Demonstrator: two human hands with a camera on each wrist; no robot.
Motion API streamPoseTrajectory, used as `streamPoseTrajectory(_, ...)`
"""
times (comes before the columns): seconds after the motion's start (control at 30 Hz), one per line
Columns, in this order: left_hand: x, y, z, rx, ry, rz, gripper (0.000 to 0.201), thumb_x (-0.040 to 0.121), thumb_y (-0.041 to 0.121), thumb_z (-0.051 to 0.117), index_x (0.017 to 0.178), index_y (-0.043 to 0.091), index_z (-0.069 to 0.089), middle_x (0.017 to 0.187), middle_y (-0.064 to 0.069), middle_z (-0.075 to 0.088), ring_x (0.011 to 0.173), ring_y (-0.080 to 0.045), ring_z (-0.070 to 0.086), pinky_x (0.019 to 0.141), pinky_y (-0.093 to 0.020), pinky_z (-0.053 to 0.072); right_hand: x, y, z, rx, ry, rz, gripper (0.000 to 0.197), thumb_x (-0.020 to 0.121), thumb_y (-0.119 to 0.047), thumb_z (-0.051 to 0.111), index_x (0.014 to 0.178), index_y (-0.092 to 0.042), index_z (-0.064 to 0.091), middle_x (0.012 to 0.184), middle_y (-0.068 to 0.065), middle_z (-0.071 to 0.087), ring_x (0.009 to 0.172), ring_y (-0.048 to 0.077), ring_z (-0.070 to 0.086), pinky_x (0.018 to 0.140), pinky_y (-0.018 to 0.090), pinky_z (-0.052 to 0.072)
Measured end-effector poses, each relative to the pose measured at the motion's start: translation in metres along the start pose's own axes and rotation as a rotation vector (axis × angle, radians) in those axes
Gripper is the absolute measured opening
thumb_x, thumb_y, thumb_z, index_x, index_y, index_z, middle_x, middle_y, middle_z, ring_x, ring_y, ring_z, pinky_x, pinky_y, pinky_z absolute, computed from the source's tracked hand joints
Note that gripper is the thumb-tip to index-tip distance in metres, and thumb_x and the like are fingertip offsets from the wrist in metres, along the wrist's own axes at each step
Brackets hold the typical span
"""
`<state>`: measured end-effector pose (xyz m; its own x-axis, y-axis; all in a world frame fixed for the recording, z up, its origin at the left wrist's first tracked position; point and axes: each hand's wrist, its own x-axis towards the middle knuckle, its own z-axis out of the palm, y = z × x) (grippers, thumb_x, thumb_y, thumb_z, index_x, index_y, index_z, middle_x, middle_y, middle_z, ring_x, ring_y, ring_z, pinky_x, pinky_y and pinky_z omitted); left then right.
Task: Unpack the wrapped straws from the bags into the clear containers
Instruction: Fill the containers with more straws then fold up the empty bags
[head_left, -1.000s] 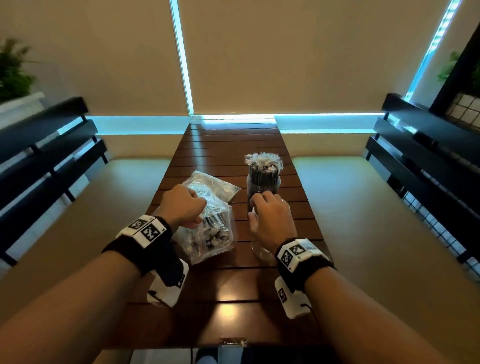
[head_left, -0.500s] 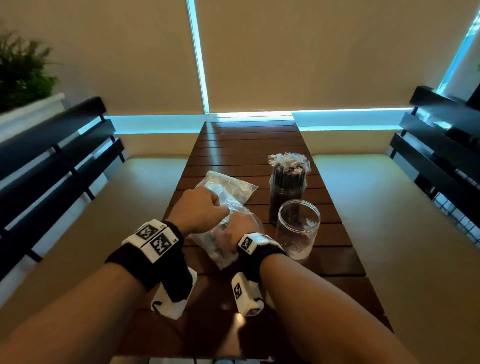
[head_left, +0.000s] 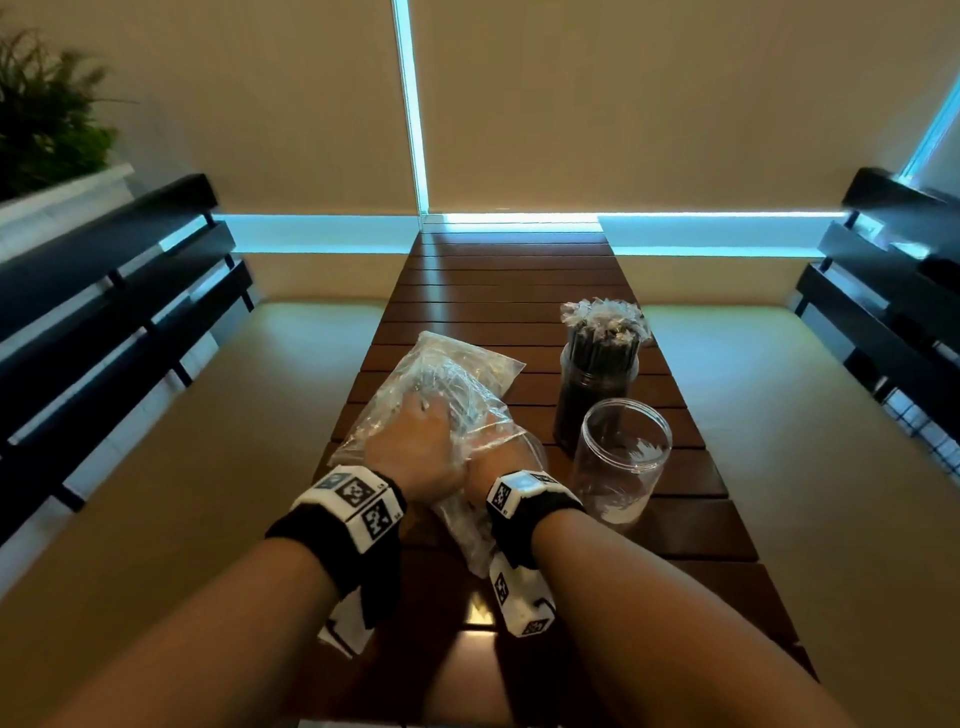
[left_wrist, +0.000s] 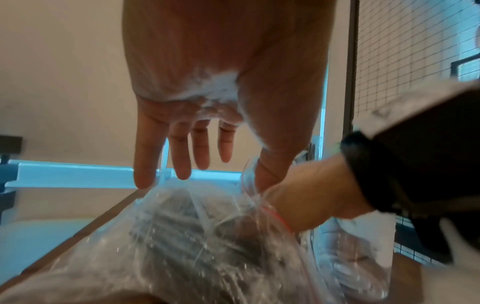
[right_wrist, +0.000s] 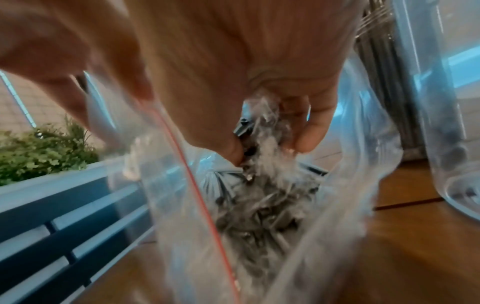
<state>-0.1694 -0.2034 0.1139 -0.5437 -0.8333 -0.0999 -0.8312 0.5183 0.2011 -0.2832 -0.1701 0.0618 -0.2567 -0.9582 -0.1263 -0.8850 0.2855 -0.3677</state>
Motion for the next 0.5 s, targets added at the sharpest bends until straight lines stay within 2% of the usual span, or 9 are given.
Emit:
streamPoseTrajectory(0.07,0.006,-0.002,0.017,0.021,-0.017,-0.018,0.057,0.087,0.047,0.059,0.133,0.020,0.039,0.147,-0.012,0.032,0.126,-0.032,0.048,0.098,-0.046,0.046,0.003,-0.003,0.003,-0.005,-0.137,0.003,0.025,0.095,-0.018,0.050,0.116,-0.011,0.063,0.116,0.012,0.063,0.115,0.033,0.059,0.092,0.038,0.050)
streamPoseTrajectory(0.13,0.013,-0.004,0.028,0.020,-0.015,0.000,0.052,0.092,0.044,0.052,0.136,0.018,0.039,0.146,-0.015,0.036,0.125,-0.032,0.050,0.097,-0.045,0.046,0.005,-0.003,0.001,0.000,-0.173,-0.015,0.015,0.090,-0.017,0.055,0.102,-0.015,0.064,0.103,0.010,0.064,0.107,0.033,0.063,0.086,0.037,0.051)
streamPoseTrajectory(0.17,0.016,-0.005,0.031,0.014,-0.017,0.001,0.050,0.094,0.043,0.050,0.136,0.018,0.040,0.142,-0.014,0.042,0.123,-0.031,0.052,0.097,-0.044,0.046,0.004,-0.002,-0.002,-0.023,-0.171,-0.047,0.015,0.088,-0.018,0.059,0.102,-0.016,0.065,0.104,0.009,0.065,0.105,0.032,0.064,0.086,0.037,0.052)
streamPoseTrajectory(0.27,0.023,-0.004,0.033,-0.056,0.008,-0.017,0.043,0.093,0.043,0.049,0.126,0.016,0.048,0.125,-0.012,0.056,0.113,-0.031,0.058,0.093,-0.042,0.048,-0.002,0.002,-0.010,-0.014,-0.145,-0.142,0.027,0.091,-0.014,0.058,0.118,-0.012,0.062,0.121,0.013,0.062,0.113,0.032,0.060,0.093,0.038,0.048)
streamPoseTrajectory(0.33,0.027,-0.003,0.029,-0.104,0.056,-0.030,0.034,0.091,0.039,0.054,0.116,0.015,0.053,0.114,-0.011,0.063,0.105,-0.032,0.062,0.087,-0.041,0.050,-0.004,0.005,-0.013,0.041,-0.097,-0.133,0.031,0.089,-0.012,0.057,0.119,-0.017,0.063,0.128,0.013,0.057,0.118,0.030,0.055,0.097,0.036,0.046)
streamPoseTrajectory(0.37,0.030,-0.004,0.028,-0.117,0.076,-0.028,0.031,0.089,0.037,0.057,0.112,0.016,0.055,0.109,-0.010,0.066,0.101,-0.033,0.064,0.085,-0.041,0.052,-0.007,0.006,-0.016,0.088,-0.076,-0.114,0.034,0.089,-0.012,0.055,0.122,-0.017,0.062,0.131,0.013,0.055,0.119,0.030,0.054,0.099,0.035,0.045)
streamPoseTrajectory(0.43,0.033,-0.006,0.020,-0.105,0.107,-0.020,0.024,0.086,0.034,0.062,0.103,0.018,0.057,0.103,-0.010,0.069,0.097,-0.032,0.065,0.081,-0.039,0.054,-0.012,0.007,-0.023,0.157,-0.058,-0.048,0.041,0.093,-0.015,0.053,0.133,-0.008,0.052,0.134,0.016,0.053,0.121,0.031,0.052,0.099,0.034,0.044)
streamPoseTrajectory(0.5,0.032,-0.006,0.013,-0.075,0.141,-0.033,0.020,0.086,0.031,0.065,0.098,0.018,0.057,0.106,-0.011,0.068,0.096,-0.031,0.065,0.075,-0.036,0.051,-0.017,0.011,-0.031,0.214,-0.071,0.025,0.045,0.097,-0.019,0.052,0.137,-0.001,0.043,0.135,0.019,0.051,0.122,0.034,0.052,0.096,0.033,0.044)
